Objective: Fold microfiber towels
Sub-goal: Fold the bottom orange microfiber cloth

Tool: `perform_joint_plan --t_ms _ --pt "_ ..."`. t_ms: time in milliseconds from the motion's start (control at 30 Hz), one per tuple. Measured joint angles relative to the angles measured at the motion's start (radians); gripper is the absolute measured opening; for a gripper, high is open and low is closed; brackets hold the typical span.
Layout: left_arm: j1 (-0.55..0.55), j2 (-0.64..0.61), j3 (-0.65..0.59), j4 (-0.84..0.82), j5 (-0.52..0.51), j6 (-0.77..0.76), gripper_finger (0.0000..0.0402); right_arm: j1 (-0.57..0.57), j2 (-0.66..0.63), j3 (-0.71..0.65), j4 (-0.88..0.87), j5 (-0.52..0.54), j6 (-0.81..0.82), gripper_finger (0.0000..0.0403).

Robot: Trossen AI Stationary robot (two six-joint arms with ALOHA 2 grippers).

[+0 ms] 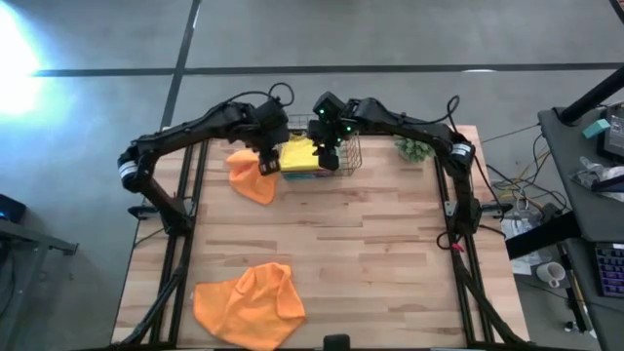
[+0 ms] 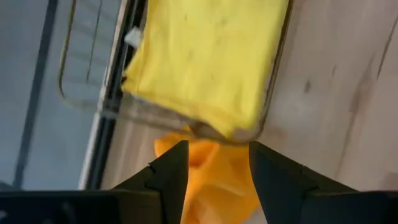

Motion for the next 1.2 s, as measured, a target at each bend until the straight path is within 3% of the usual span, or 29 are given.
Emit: perform_joint_plan --t_ms 267,400,500,767,1067,1200 --pt "-0.041 -0.178 -0.204 0.0 0.001 -0.199 0.0152 0.02 -0.061 0.0 -0.034 -0.008 -0.02 0.0105" --pt "-0.099 -0.262 -0.31 0.006 0.004 -0.298 0.0152 0.041 -0.084 -0.001 -0.135 -0.09 -0.007 0.0098" --pt "-0.164 -0.314 -0.38 0.008 0.005 -0.364 0.0152 0.085 -0.093 -0.003 -0.185 -0.133 0.022 0.0095" --pt "-0.338 -0.39 -0.494 0.007 0.008 -0.492 0.0152 0.249 -0.095 -0.022 -0.191 -0.126 0.085 0.0094" --pt "-0.522 -0.51 -0.621 0.005 0.007 -0.692 0.0152 0.372 -0.097 -0.163 -0.198 -0.123 0.151 0.007" --pt "-0.573 -0.562 -0.666 0.013 0.007 -0.786 0.0152 0.399 -0.097 -0.25 -0.06 -0.123 0.211 0.0061"
